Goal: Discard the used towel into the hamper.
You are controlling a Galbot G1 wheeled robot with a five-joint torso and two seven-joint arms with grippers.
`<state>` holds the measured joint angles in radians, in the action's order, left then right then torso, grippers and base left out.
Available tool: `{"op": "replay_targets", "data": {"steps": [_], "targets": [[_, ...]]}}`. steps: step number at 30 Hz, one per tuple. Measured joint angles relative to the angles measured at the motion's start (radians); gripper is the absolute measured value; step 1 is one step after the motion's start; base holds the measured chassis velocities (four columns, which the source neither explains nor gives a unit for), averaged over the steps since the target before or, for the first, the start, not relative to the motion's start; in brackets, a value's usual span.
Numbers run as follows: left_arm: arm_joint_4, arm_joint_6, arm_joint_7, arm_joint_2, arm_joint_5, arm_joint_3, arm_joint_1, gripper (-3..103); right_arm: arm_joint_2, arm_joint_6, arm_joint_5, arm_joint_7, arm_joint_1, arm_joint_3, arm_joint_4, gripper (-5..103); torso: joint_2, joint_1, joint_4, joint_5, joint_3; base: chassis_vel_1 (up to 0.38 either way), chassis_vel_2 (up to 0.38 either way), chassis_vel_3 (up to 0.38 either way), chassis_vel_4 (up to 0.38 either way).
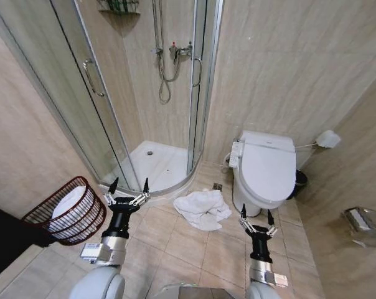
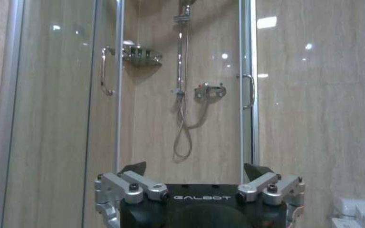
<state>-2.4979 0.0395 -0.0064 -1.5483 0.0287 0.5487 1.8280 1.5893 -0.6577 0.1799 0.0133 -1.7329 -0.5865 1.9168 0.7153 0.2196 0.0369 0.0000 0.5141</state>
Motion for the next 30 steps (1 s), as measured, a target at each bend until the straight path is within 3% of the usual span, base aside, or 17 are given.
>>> {"op": "replay_targets", "data": {"steps": [30], "targets": [[0.000,0.000,0.000,0.000,0.000,0.000,0.000,100,0.004,-0.019,-0.006,0.012,-0.025,-0.002,0.012,100,-0.109,-0.047,-0.0001,0.0000,-0.062,-0.008,-0.003,-0.006,-0.006]]}}
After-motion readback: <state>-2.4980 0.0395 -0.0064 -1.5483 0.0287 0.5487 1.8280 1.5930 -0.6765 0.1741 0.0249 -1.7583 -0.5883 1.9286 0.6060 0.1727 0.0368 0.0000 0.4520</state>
